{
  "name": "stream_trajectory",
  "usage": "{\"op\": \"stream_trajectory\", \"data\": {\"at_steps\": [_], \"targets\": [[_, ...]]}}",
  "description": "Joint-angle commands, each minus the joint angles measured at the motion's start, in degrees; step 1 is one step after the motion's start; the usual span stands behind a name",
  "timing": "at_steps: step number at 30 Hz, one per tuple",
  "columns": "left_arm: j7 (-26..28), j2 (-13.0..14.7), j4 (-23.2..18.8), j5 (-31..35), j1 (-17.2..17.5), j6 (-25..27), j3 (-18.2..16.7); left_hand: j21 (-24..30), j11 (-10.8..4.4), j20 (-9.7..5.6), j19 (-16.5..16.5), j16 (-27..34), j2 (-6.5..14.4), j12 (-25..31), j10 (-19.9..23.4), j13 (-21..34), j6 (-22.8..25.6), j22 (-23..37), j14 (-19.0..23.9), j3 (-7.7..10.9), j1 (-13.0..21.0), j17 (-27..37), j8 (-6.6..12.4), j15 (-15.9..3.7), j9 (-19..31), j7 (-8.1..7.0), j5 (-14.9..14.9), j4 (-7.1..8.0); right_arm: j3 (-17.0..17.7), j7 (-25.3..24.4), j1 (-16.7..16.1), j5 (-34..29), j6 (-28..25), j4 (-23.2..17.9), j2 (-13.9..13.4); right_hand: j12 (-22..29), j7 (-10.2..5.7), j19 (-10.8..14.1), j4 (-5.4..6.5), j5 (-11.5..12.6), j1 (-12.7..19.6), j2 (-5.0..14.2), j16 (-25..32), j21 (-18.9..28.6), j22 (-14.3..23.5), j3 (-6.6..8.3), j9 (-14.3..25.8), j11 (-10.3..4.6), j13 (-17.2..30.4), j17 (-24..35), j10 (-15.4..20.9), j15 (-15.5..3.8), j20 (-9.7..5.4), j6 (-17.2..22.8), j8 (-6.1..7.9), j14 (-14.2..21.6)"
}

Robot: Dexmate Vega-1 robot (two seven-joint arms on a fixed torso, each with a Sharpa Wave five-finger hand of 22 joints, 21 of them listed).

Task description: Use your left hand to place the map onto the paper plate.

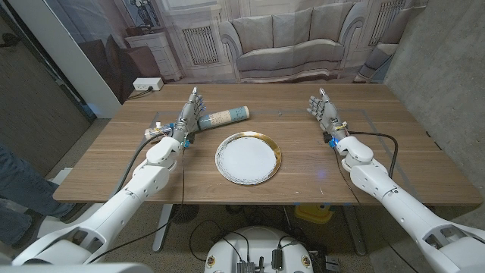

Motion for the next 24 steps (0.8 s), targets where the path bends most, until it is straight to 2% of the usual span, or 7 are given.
{"op": "stream_trajectory", "data": {"at_steps": [1, 12, 24], "targets": [[2.7, 0.4, -3.1, 0.1, 1.4, 1.4, -0.5, 0.1, -0.14, -1.94, 0.0, 0.7, 0.3, 0.6, 0.5, 0.3, 0.1, 0.2, 0.4, 0.13, 0.6, 0.2, 0.61, -0.16, 0.2, -0.15, 0.4, 0.19, -0.4, 1.5, 0.2, 0.9, 0.8, 2.3, 1.4, 0.3, 0.04, 0.7, -0.14, 0.4, 0.4, 0.03, 0.4, 0.3, 0.2, 0.38, 0.2, 0.21, 0.3, 0.3, 0.5, 0.0, -2.01, 0.6, 0.37, 0.7], [2.3, 0.8, -3.4, 0.4, 2.0, 0.4, -0.6, -0.2, -0.25, -1.77, 0.3, 0.9, 0.9, 0.8, 1.2, 0.3, 1.0, 0.2, 1.1, 0.31, 1.1, 0.1, 0.87, -0.09, 0.2, -0.15, 0.5, -0.06, 0.0, -0.9, -1.8, 0.5, -0.1, -1.2, 0.3, 0.4, 0.04, 0.9, -0.24, 0.4, 0.5, 0.19, 0.4, 0.0, 0.2, 0.4, 0.2, 0.22, 0.3, 0.2, 0.8, 0.13, -2.01, 1.0, 0.42, 1.1], [2.6, 2.8, -5.1, 1.1, 2.6, 0.8, -1.4, -0.5, -0.36, -1.78, 0.5, 1.0, 1.3, 1.0, 1.9, 0.3, 1.7, 0.2, 1.8, 0.46, 1.6, 0.1, 1.03, -0.14, 0.3, -0.27, 0.6, -0.35, 0.0, -2.9, -2.8, -0.2, 0.0, -3.1, 0.2, 0.4, -0.04, 1.2, -0.34, 0.4, 0.7, 0.4, 0.4, -0.3, 0.2, 0.46, 0.2, 0.13, 0.3, 0.2, 0.9, 0.08, -1.99, 1.1, 0.36, 1.3]]}}
